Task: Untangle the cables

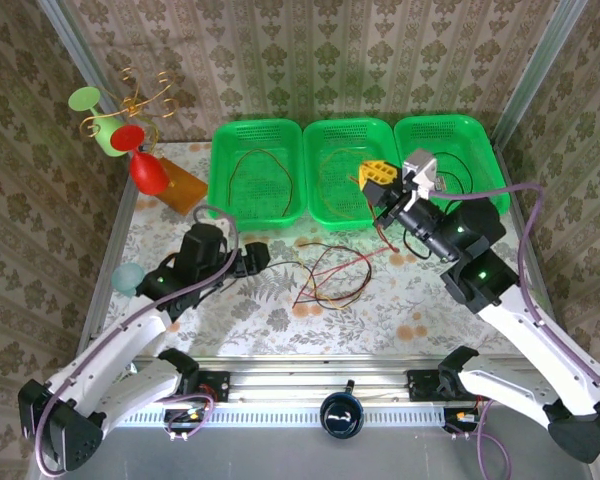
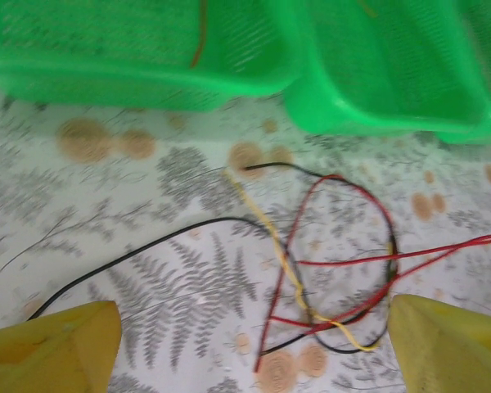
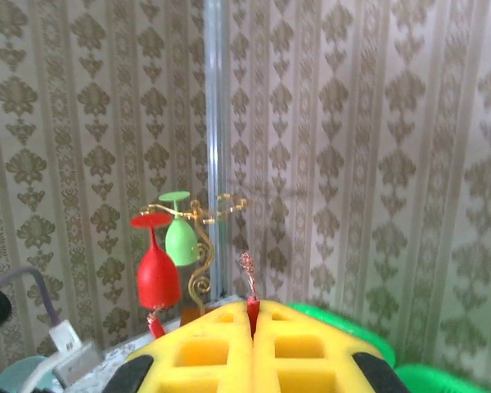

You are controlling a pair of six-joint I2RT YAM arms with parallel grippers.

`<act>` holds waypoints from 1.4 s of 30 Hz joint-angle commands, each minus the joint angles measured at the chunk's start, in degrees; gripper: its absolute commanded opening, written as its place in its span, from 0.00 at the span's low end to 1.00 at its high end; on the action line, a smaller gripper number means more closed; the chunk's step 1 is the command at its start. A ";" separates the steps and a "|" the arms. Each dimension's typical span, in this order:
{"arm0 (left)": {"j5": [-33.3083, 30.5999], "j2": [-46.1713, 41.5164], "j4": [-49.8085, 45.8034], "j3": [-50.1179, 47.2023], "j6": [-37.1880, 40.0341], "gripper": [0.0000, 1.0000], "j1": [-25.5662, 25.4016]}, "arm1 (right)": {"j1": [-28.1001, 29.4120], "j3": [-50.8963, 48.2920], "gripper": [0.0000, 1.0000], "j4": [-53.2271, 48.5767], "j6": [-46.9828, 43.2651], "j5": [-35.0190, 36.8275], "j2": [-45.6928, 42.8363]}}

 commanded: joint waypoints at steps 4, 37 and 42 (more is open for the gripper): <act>3.37 3.62 7.82 7.90 4.36 0.85 -6.18 | 0.15 -10.23 0.00 5.19 9.74 7.15 2.05; 16.09 24.32 45.59 13.17 -7.01 0.55 -15.17 | 1.70 -17.67 0.00 9.04 16.61 9.39 0.64; 13.59 25.25 44.65 13.04 -6.88 0.27 -15.38 | 1.76 -17.67 0.00 8.84 16.48 9.57 0.06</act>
